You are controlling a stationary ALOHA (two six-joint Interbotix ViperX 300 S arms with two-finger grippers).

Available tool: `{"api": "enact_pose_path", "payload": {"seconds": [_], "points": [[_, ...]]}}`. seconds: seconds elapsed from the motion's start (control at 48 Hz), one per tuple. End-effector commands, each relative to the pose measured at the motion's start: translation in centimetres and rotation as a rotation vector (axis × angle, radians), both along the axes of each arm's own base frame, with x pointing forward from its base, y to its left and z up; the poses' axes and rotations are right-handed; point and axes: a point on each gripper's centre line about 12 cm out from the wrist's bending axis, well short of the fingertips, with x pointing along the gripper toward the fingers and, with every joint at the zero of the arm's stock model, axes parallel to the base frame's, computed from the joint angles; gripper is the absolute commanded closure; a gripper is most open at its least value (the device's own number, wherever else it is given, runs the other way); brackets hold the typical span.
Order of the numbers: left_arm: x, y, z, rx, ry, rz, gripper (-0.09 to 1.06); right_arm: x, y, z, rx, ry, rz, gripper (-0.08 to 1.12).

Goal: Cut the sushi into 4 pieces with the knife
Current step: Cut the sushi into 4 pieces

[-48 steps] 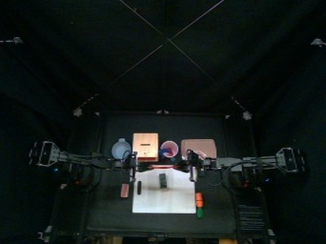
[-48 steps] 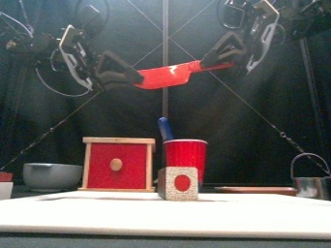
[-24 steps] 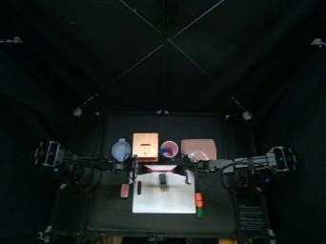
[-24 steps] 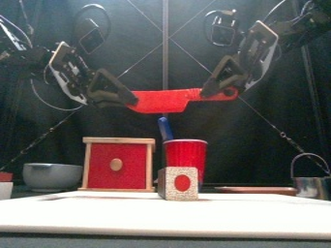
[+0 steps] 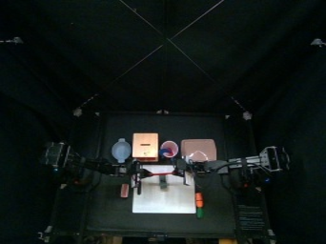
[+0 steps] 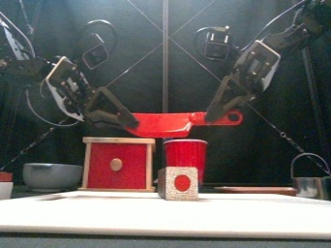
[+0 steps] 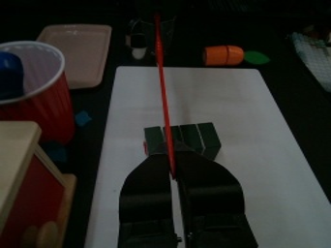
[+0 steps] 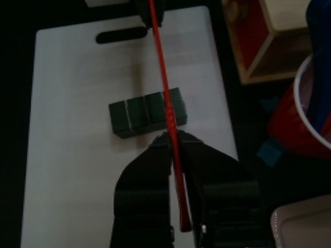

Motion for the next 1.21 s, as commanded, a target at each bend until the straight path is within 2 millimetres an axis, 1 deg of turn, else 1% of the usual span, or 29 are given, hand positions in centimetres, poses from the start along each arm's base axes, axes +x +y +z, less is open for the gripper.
{"api": "enact_pose_path", "payload": {"seconds": [0.021, 0.271, 0.5, 0.958, 1.208], "points": [[0.8, -0.8, 0.6, -0.006, -0.029, -0.019, 0.75, 0.5, -1.3, 0.2, -0.001, -0.003, -0.034, 0.96], [1.5, -1.4, -0.4, -0.003, -0.006, -0.033, 0.75, 0.7, -1.3, -1.0, 0.002, 0.035, -0.036, 0.96], [2.0, -1.9, -1.2, -0.002, 0.014, -0.044, 0.76, 0.6, -1.4, -1.3, 0.004, 0.043, -0.038, 0.96], [2.0, -1.7, -2.3, -0.016, 0.048, -0.017, 0.76, 0.8, -1.4, -2.9, 0.007, 0.096, -0.037, 0.96], [1.9, -1.8, -2.8, -0.014, 0.065, -0.02, 0.76, 0.9, -1.2, -3.2, 0.009, 0.105, -0.033, 0.96]]}}
